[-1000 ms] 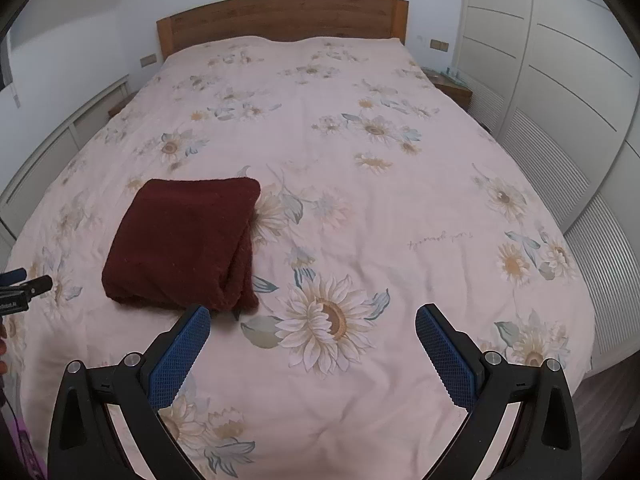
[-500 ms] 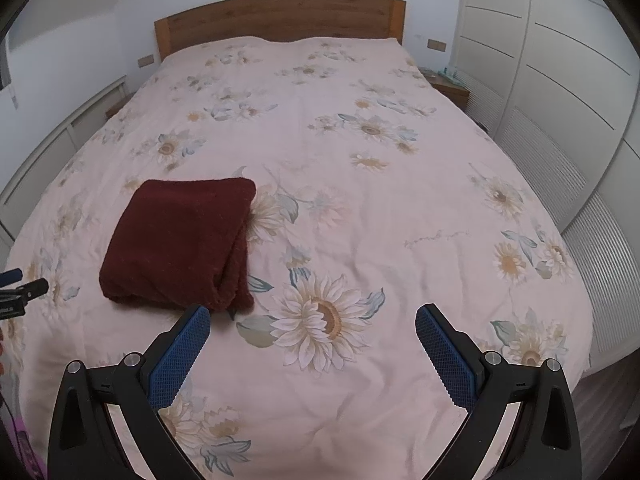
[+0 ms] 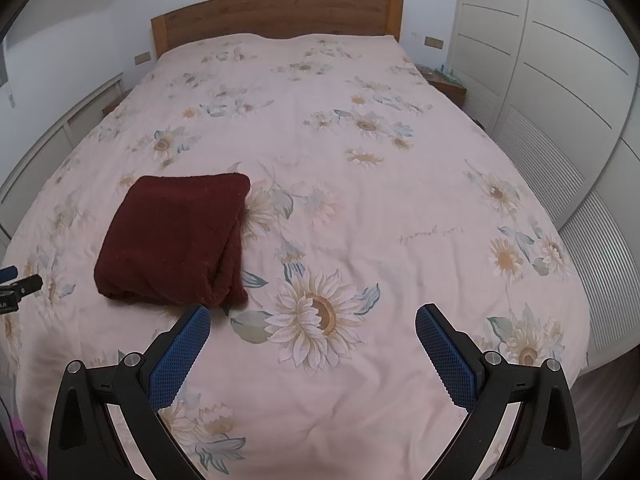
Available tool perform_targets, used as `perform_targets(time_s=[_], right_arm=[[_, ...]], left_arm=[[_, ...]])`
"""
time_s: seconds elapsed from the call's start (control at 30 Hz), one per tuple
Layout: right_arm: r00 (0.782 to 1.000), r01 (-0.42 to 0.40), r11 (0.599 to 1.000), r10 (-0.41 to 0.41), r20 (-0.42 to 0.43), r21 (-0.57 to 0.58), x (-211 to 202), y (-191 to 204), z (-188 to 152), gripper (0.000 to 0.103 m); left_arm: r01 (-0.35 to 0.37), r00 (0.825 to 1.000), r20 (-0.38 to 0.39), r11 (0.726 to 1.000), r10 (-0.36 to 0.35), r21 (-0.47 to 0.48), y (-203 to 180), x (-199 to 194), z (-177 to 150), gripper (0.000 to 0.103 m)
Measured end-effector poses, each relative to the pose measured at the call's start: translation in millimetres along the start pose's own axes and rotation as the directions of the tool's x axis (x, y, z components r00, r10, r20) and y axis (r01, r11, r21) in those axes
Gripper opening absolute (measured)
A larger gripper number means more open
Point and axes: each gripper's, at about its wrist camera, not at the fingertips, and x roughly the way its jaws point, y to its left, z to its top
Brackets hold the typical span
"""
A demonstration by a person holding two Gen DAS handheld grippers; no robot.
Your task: Fold small clothes
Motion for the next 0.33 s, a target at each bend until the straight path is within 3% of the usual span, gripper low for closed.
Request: perform_targets(time_s=[0.33], right_arm=[[1.000,-0.006,1.000,0.006,-0.011,-0.001,5.2,-1.1,-1.1,0.102]], left_arm=[[0.004,1.000,-0.002,1.000,-0.004,-0.003,0.9,0.0,0.4,0.102]])
